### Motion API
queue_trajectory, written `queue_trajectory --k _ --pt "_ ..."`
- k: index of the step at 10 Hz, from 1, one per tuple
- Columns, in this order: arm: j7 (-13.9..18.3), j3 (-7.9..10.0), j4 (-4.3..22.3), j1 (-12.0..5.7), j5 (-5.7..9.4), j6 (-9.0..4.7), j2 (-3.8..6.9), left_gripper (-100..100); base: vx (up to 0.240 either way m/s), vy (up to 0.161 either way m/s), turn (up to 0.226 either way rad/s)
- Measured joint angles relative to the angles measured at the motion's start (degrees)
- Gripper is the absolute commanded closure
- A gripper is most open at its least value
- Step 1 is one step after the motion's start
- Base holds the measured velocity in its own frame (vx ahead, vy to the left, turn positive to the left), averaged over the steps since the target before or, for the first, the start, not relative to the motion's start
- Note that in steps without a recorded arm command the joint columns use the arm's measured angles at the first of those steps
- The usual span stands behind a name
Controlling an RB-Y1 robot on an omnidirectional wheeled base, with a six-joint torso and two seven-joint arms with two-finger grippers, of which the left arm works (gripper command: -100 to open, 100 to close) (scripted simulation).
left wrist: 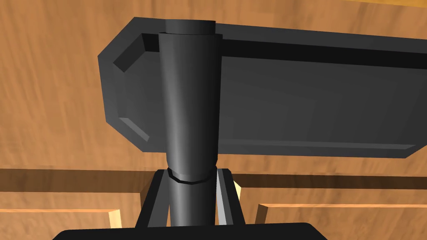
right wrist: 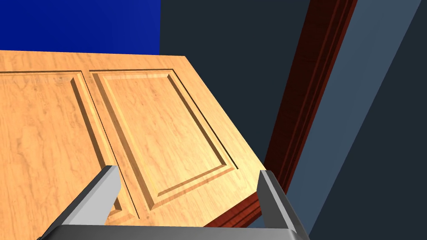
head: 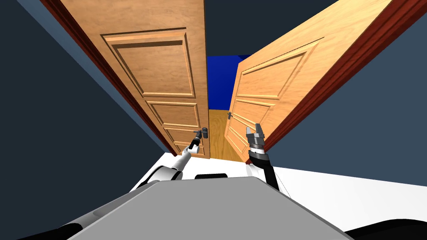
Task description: Push the door open
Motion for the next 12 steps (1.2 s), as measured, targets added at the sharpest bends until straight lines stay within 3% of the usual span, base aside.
queue_trajectory --k 5,6,7,12 --pt "-0.22 0.38 0.55 0.44 0.09 0.22 0.06 100 0.082 -0.043 0.025" --pt "-0.19 0.78 1.67 -0.17 0.24 -0.11 0.27 100 0.151 -0.067 0.033" --pt "-0.39 1.15 0.71 0.33 0.3 0.09 0.38 100 0.172 -0.047 0.04" --pt "-0.89 3.33 3.08 -0.88 0.86 -1.44 1.19 100 0.161 -0.089 0.052"
